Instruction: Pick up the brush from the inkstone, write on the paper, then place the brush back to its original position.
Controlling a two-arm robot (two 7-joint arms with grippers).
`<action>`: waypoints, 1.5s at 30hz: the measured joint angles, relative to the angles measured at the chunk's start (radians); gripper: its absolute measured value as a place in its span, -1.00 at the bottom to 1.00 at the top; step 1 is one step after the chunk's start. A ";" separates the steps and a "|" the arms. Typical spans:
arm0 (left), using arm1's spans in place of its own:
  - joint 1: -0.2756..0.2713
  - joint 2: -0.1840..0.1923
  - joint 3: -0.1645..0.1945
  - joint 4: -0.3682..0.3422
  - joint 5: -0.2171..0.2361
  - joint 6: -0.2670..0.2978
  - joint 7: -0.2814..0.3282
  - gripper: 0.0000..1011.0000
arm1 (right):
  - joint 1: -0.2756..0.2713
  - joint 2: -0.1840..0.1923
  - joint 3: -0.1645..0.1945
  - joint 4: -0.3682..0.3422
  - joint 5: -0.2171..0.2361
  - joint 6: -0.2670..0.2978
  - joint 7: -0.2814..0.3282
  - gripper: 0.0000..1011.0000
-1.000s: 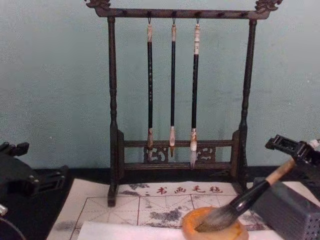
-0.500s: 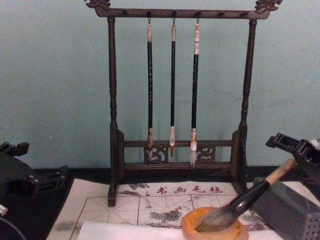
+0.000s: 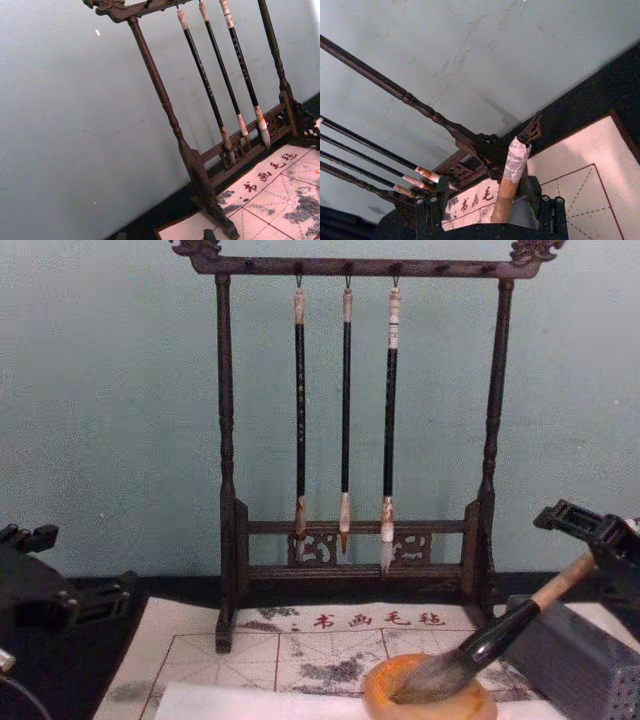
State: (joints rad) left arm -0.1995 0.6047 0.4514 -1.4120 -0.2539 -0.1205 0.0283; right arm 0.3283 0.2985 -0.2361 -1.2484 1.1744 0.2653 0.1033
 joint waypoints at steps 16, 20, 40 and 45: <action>0.000 0.000 0.000 0.000 0.000 0.000 0.000 0.98 | -0.011 0.009 -0.011 -0.020 0.058 0.008 -0.040 0.98; 0.000 0.000 0.000 0.000 0.000 0.000 0.000 0.98 | -0.011 0.008 -0.010 -0.020 0.058 0.008 -0.039 0.98; 0.000 0.000 0.000 0.000 0.000 0.000 0.000 0.98 | -0.010 0.007 -0.008 -0.020 0.056 0.008 -0.038 0.50; 0.000 0.000 0.000 0.000 0.000 0.000 0.000 0.98 | -0.010 0.007 -0.007 -0.019 0.056 0.009 -0.037 0.16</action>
State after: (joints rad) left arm -0.1995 0.6047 0.4514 -1.4120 -0.2539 -0.1205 0.0283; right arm 0.3178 0.3051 -0.2436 -1.2679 1.2299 0.2739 0.0661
